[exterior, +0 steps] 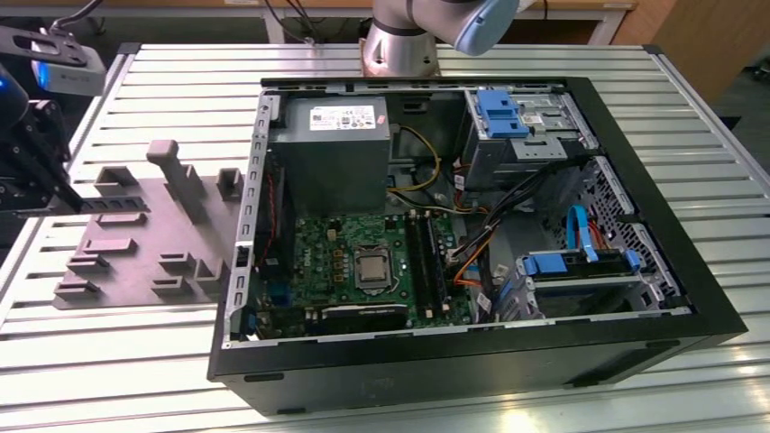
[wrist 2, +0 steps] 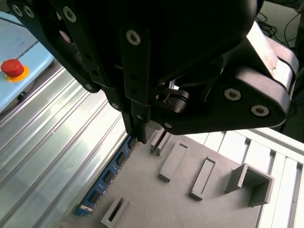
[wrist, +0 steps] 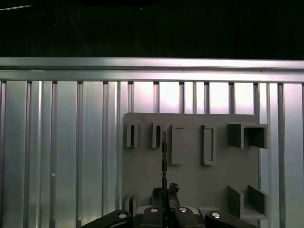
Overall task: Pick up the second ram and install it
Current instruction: 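Pick up the second ram and move it above second insertion slot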
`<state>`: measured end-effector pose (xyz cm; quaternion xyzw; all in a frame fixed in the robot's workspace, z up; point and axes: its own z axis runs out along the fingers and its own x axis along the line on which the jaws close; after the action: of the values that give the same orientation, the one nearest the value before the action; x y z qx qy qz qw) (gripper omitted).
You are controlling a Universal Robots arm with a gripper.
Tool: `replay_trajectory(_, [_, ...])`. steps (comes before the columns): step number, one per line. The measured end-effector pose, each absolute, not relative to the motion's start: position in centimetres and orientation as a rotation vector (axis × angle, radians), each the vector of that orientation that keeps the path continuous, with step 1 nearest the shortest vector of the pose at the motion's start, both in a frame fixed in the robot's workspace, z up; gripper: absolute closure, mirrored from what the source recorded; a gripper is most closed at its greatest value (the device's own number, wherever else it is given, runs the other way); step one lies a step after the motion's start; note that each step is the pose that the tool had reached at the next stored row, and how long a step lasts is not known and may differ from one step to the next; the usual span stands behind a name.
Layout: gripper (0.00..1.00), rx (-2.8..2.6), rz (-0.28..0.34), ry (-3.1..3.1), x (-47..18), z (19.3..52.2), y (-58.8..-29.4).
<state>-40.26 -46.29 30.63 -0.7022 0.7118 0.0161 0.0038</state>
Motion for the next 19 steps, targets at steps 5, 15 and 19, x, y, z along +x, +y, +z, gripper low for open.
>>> replay_trajectory(5, [0.86, -2.201, 0.050, 2.231, -40.3, 30.9, -46.3])
replay_trajectory(15, [0.86, -2.201, 0.049, 2.231, -40.3, 32.2, -46.3])
replay_trajectory(19, [0.86, -2.201, 0.049, 2.231, -40.3, 32.9, -46.2])
